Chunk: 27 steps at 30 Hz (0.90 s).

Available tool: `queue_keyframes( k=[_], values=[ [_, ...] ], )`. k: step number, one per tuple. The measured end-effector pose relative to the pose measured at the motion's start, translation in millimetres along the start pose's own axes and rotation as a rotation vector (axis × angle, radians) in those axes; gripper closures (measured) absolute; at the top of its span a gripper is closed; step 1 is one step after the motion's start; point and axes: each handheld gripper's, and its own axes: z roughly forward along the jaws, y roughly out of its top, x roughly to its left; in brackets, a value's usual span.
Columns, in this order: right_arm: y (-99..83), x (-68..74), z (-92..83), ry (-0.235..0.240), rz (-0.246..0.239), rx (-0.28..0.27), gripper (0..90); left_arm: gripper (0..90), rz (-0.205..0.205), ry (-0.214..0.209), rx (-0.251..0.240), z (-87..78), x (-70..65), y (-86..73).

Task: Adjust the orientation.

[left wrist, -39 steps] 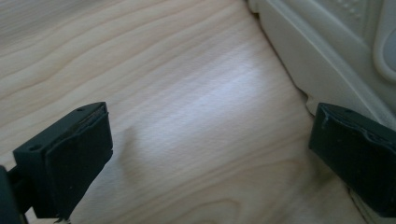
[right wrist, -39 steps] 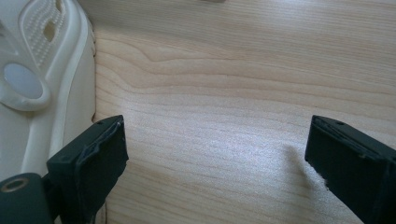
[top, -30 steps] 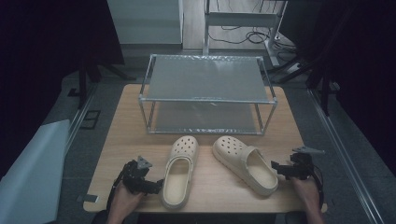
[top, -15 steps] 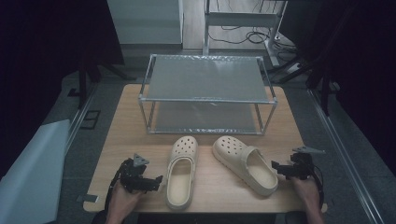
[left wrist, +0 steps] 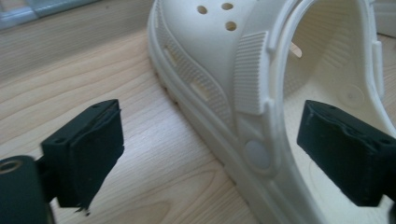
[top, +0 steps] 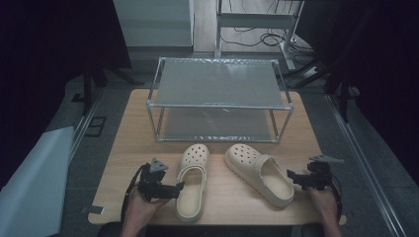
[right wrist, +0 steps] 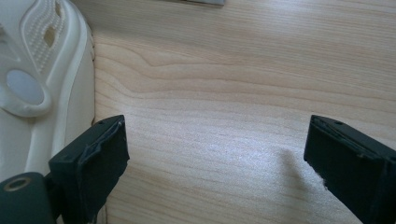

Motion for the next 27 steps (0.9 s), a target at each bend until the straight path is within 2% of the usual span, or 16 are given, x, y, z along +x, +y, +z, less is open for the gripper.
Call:
queue_keyframes(
  k=[2,8,11,13,14,15,17,18,19,20,22,27],
  values=[
    [-0.2,0.5,0.6,-0.001,0.002,0.0,6.4,14.1,0.0,0.001,0.011,4.6,-3.4,3.2],
    [-0.2,0.5,0.8,0.001,-0.001,0.009,6.6,21.4,0.018,0.046,0.055,20.9,-11.2,14.0],
    [-0.5,0.8,1.9,0.001,-0.004,0.01,6.8,33.1,0.022,0.073,0.082,27.3,-13.4,18.3],
    [-0.6,1.0,2.0,0.002,-0.004,0.011,6.8,41.4,0.021,0.075,0.093,28.5,-13.2,18.9],
    [-0.6,1.0,2.0,0.002,-0.004,0.011,6.8,41.4,0.017,0.068,0.101,29.6,-12.8,19.0],
    [-0.5,0.8,1.9,0.002,-0.005,0.01,6.8,51.4,0.01,0.055,0.109,30.6,-11.9,18.9],
    [-0.6,0.8,1.8,0.004,-0.003,0.01,6.8,53.3,-0.016,0.052,0.11,30.6,-9.3,18.3],
    [-0.7,0.9,1.9,0.004,-0.004,0.012,6.8,59.5,-0.036,0.046,0.108,28.4,-5.9,17.3],
    [-0.7,0.9,1.9,0.004,-0.004,0.012,6.8,63.8,-0.036,0.046,0.108,28.4,-5.9,17.3],
    [-0.7,1.1,2.0,0.005,-0.004,0.013,6.9,63.8,-0.037,0.047,0.112,28.1,-4.1,16.7],
    [-0.7,1.5,2.3,0.005,-0.006,0.016,6.9,74.1,-0.023,0.072,0.116,27.0,-2.5,15.5],
    [-0.7,1.7,2.4,0.005,-0.006,0.017,7.0,76.0,-0.042,0.03,0.128,24.7,7.6,15.7]
  ],
)
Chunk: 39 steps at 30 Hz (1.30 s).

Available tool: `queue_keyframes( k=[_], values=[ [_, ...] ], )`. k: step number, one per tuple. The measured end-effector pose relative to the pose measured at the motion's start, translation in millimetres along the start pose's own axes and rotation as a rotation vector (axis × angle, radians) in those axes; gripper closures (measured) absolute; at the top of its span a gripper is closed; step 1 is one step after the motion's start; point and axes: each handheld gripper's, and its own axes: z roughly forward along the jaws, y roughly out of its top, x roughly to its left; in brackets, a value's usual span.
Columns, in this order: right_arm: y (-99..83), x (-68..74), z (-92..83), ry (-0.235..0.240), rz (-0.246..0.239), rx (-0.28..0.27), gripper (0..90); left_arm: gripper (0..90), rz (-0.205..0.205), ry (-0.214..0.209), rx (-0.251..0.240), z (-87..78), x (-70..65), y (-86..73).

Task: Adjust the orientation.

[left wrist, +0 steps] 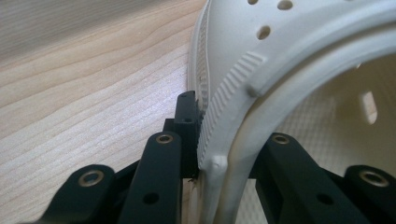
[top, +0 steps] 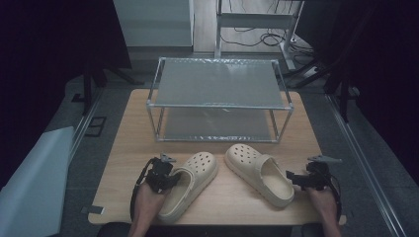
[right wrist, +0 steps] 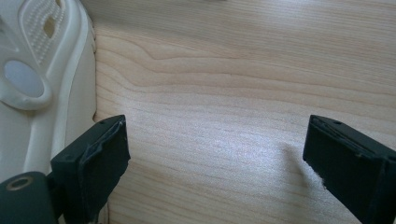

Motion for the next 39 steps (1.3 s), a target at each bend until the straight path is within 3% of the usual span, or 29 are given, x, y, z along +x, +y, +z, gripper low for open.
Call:
queue_keyframes(
  k=[5,6,11,18,25,29,34,39],
  values=[
    [-0.2,-0.5,0.1,0.0,0.001,0.001,7.3,76.8,-0.02,-0.048,0.016,-0.7,8.1,2.4],
    [-0.2,-0.6,0.1,0.0,0.002,0.001,7.4,77.0,-0.038,-0.075,0.018,-1.3,12.6,2.7],
    [-0.2,-1.0,0.0,0.001,0.005,-0.001,7.4,77.3,-0.068,-0.113,0.023,-3.3,19.8,4.3],
    [-0.2,-1.3,-0.5,0.003,0.008,-0.004,7.4,77.2,-0.12,-0.179,-0.016,-14.9,31.6,10.3],
    [-0.7,-1.6,0.8,0.003,0.004,0.006,6.3,77.0,-0.136,-0.21,-0.049,-28.7,37.5,19.5],
    [-0.7,-2.1,0.9,-0.001,0.007,0.002,4.5,77.1,-0.158,-0.259,-0.064,-36.5,42.9,27.6],
    [-0.9,-2.4,1.1,-0.002,0.011,0.004,4.5,77.1,-0.169,-0.278,-0.072,-42.7,45.8,36.1],
    [-1.1,-2.6,1.6,-0.002,0.011,0.006,4.5,77.1,-0.195,-0.328,-0.085,-48.5,49.9,45.6]
  ],
)
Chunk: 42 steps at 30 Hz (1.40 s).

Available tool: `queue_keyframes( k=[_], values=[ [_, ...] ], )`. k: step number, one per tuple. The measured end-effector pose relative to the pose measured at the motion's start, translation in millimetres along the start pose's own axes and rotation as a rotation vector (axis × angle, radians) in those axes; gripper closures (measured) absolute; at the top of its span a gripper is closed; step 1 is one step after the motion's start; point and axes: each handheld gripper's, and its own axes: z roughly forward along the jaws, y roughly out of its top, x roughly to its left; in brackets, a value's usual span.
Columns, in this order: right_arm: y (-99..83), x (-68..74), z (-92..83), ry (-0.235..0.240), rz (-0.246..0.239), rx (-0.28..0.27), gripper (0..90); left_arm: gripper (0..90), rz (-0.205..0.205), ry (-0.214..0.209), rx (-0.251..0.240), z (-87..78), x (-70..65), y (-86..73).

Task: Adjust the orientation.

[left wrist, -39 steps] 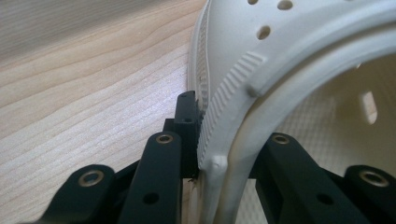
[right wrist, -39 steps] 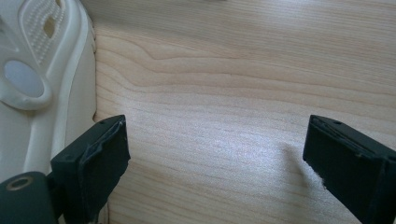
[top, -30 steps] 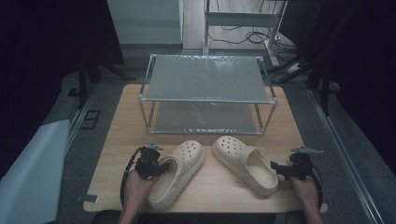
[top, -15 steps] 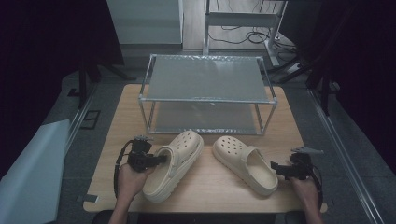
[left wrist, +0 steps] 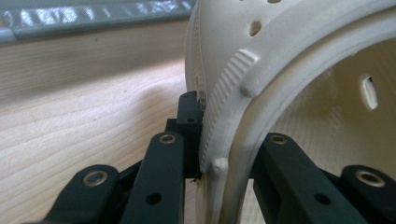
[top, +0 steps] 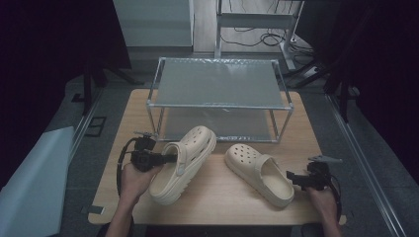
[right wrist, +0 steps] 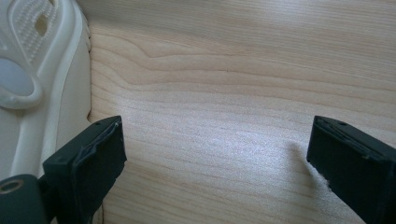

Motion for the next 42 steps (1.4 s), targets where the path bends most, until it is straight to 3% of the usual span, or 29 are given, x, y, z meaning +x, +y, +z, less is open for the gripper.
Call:
queue_keyframes(
  k=[11,15,30,42],
  values=[
    [-0.4,-0.7,0.5,-0.003,0.0,0.001,4.5,77.0,-0.068,-0.154,-0.044,-8.7,3.0,21.3],
    [-0.3,-0.9,0.1,-0.005,0.001,-0.001,4.5,77.0,-0.082,-0.179,-0.057,-10.6,1.7,27.7],
    [-0.5,-2.6,-0.5,-0.011,0.005,0.002,4.8,76.8,-0.135,-0.238,-0.137,-17.5,-7.4,58.8],
    [-0.3,-2.8,-1.4,-0.02,0.016,-0.007,5.4,76.6,-0.177,-0.224,-0.192,-22.4,-5.7,83.2]
  ],
)
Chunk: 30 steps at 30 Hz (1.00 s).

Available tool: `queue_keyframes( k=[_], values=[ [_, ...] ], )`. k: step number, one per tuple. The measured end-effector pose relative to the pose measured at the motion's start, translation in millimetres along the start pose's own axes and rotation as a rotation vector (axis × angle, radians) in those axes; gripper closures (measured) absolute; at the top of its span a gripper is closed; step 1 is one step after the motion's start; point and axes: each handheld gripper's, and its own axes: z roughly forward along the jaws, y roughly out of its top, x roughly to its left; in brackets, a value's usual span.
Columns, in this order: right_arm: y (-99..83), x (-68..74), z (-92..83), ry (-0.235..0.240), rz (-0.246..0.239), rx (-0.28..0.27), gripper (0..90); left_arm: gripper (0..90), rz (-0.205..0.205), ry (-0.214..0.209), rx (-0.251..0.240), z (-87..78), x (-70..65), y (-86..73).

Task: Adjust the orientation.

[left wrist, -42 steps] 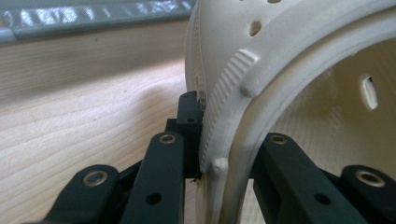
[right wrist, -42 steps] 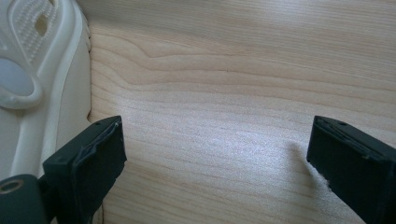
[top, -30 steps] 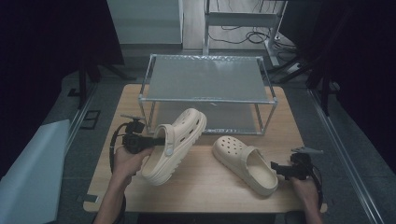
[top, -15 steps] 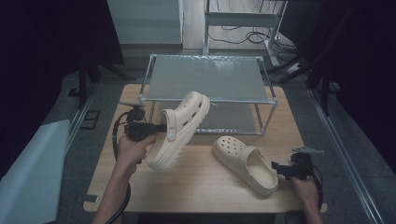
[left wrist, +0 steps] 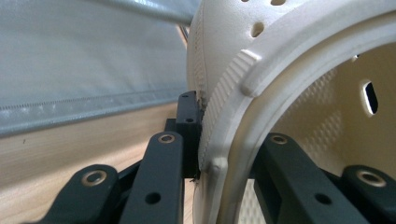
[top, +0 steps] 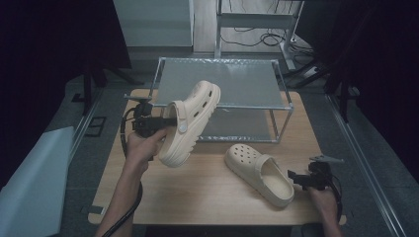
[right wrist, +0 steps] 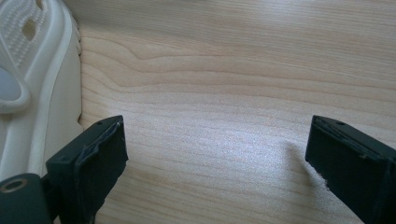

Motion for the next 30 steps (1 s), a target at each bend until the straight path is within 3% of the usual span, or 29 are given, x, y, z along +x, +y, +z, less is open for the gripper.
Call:
queue_keyframes(
  k=[12,20,30],
  values=[
    [0.2,-0.1,-0.3,-0.001,0.0,0.002,5.9,76.5,-0.043,0.03,-0.063,6.8,0.0,28.5],
    [0.6,-0.7,-1.2,-0.004,0.005,-0.003,6.0,76.5,-0.085,0.029,-0.103,14.0,5.0,43.8],
    [0.6,-1.1,-1.8,-0.003,0.005,-0.003,6.0,76.4,-0.126,0.068,-0.155,27.2,12.6,62.6]
  ],
)
